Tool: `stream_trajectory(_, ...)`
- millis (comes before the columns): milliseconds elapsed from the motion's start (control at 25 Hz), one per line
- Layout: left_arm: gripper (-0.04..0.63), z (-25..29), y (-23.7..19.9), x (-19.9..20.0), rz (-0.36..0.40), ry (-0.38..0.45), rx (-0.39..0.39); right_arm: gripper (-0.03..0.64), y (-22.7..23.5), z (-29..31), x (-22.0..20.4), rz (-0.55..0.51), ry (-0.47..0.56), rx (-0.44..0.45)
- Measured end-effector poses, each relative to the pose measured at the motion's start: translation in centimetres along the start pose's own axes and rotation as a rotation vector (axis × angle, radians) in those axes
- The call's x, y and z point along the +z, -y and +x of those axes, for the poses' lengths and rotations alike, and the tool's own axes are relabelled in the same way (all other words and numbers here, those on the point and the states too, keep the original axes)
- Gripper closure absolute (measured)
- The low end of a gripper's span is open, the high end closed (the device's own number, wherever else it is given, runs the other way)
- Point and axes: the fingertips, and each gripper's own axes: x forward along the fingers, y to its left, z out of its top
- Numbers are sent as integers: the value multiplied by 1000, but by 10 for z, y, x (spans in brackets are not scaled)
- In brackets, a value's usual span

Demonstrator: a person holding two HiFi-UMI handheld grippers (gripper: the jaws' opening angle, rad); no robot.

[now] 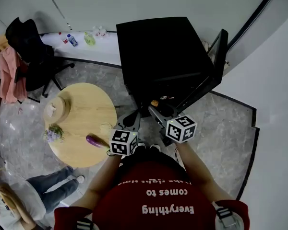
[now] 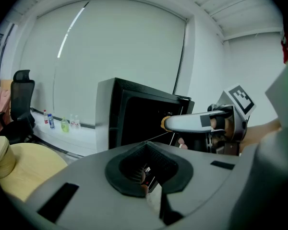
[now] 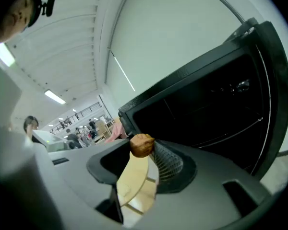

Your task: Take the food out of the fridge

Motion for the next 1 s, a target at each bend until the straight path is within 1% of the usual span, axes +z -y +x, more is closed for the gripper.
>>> stream_trajectory(80,594,-2,4,6,-7,17,-12,453,-13,-7,4,16,20,53)
stream_trajectory(320,594,-9,16,19,-13,53,-46,453,-48,-32,10,-18,60,150)
stream_trajectory(480,594,-14,22,22,-19,63,-67,453,-66,-51,15,14,95,215)
stream_trajectory(640,594,-18,24,24,-29,66,-85,453,-82,-62,23,5,108,232)
stream_trajectory(1000,594,-22,36,23,-11,82,-97,453,-101,-80,25,-54,122,262)
